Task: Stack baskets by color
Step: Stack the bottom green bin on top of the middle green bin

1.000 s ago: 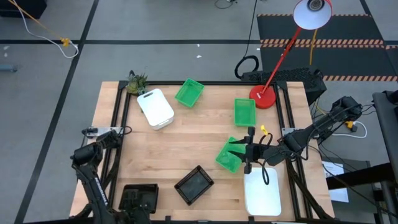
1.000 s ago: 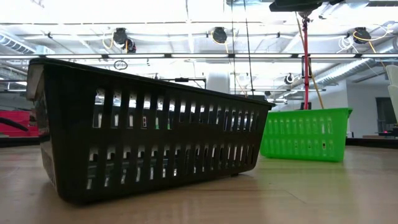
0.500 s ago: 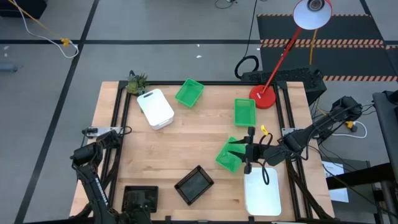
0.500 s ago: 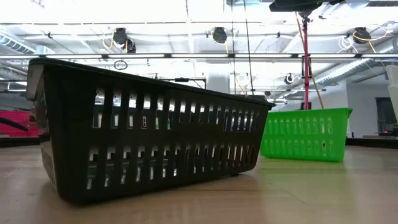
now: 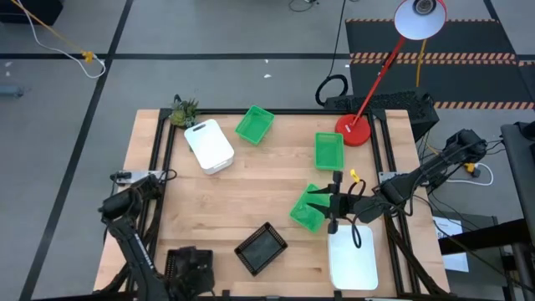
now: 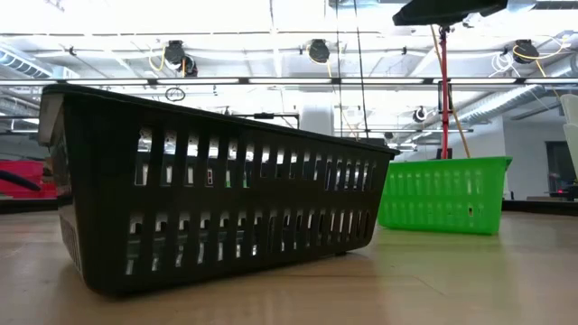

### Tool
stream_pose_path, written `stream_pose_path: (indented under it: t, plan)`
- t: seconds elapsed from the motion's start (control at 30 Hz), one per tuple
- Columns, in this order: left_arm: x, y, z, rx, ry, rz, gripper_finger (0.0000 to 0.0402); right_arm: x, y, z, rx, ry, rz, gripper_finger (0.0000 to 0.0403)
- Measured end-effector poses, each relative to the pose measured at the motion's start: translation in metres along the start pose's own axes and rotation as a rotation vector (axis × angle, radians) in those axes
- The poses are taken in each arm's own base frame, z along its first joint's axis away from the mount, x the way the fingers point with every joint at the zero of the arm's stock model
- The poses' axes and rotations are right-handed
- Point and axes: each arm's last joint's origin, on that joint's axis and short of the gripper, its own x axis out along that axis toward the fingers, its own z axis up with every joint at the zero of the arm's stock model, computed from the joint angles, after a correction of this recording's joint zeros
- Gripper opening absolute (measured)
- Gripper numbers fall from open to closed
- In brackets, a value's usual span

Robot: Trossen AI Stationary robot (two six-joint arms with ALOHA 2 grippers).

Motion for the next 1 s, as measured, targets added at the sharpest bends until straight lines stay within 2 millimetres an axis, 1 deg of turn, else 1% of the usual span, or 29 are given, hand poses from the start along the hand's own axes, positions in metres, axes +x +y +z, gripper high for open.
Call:
stream_pose_path:
  t: [0.17,0.3,0.4,0.53,0.63,0.73,0.8,0.9,1.0]
  plan:
    - [0.009,0.016,0.022,0.130,-0.165,0.162,0.0093,0.000,0.000,0.001,0.029,-0.005,0.000,0.0148]
    - [0.012,0.037,0.039,0.211,-0.199,0.292,0.0093,0.000,0.001,0.001,0.040,-0.006,0.018,0.0148]
    - [0.008,0.055,0.053,0.228,-0.232,0.322,0.0092,0.001,0.000,0.000,0.066,-0.004,0.023,0.0148]
    - [-0.005,0.087,0.067,0.164,-0.268,0.331,0.0092,0.009,0.002,-0.003,0.067,0.020,0.028,0.0148]
    - [-0.014,0.115,0.071,0.098,-0.298,0.336,0.0092,0.020,0.005,-0.007,0.075,0.046,0.092,0.0148]
    - [-0.017,0.142,0.073,0.029,-0.333,0.325,0.0092,0.033,0.008,-0.013,0.106,0.075,0.147,0.0148]
    - [-0.015,0.157,0.074,-0.017,-0.360,0.311,0.0092,0.040,0.010,-0.016,0.121,0.089,0.195,0.0148]
    - [-0.006,0.175,0.076,-0.057,-0.399,0.287,0.0092,0.050,0.009,-0.023,0.126,0.142,0.251,0.0148]
    - [0.007,0.191,0.077,-0.048,-0.417,0.266,0.0092,0.056,0.004,-0.019,0.128,0.183,0.290,0.0148]
